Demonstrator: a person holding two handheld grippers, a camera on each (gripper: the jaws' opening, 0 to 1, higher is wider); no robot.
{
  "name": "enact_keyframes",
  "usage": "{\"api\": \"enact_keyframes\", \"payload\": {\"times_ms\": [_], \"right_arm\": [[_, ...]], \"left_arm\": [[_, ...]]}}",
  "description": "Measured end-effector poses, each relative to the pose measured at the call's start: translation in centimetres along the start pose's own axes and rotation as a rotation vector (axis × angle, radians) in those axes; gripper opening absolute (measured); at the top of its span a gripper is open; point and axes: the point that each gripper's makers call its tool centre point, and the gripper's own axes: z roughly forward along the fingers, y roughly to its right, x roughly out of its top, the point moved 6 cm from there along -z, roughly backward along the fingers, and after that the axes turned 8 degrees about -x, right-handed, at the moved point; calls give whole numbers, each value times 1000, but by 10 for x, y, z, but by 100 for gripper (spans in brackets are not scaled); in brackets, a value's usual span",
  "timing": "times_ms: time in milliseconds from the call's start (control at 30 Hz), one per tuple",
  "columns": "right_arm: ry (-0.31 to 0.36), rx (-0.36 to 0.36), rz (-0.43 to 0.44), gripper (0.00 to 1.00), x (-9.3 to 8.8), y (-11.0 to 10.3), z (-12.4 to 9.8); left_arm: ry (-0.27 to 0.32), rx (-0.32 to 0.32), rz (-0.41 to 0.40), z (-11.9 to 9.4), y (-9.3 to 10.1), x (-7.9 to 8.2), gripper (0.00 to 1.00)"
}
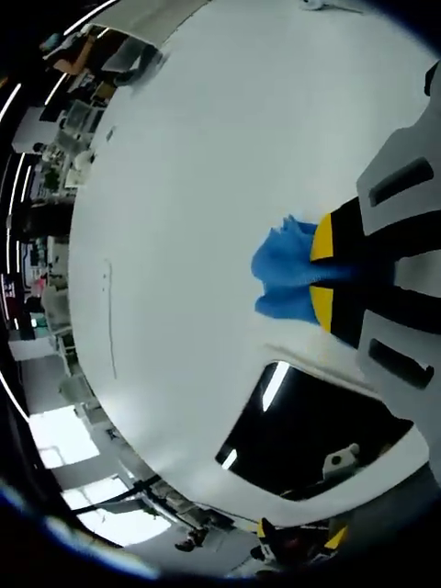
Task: Wipe the mirror surface with the cleaning cloth until all visible marks leave the cleaned area.
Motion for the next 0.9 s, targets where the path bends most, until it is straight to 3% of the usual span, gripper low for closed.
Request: {"api": "enact_keyframes", "payload": {"times_ms": [200, 400, 667, 900], "right_arm": [[-7, -13, -37, 3, 1, 0, 1], [-51, -19, 19, 2, -1, -3, -6], [-23, -25, 58, 2, 10, -2, -23], [-38, -20, 112, 2, 20, -5, -29]], "left_arm": [[-4, -6, 0, 1, 1, -1, 97], [-5, -9, -3, 1, 1, -1, 97], [1, -10, 4, 1, 0, -1, 97], [-5, -11, 15, 1, 2, 0, 96]]}}
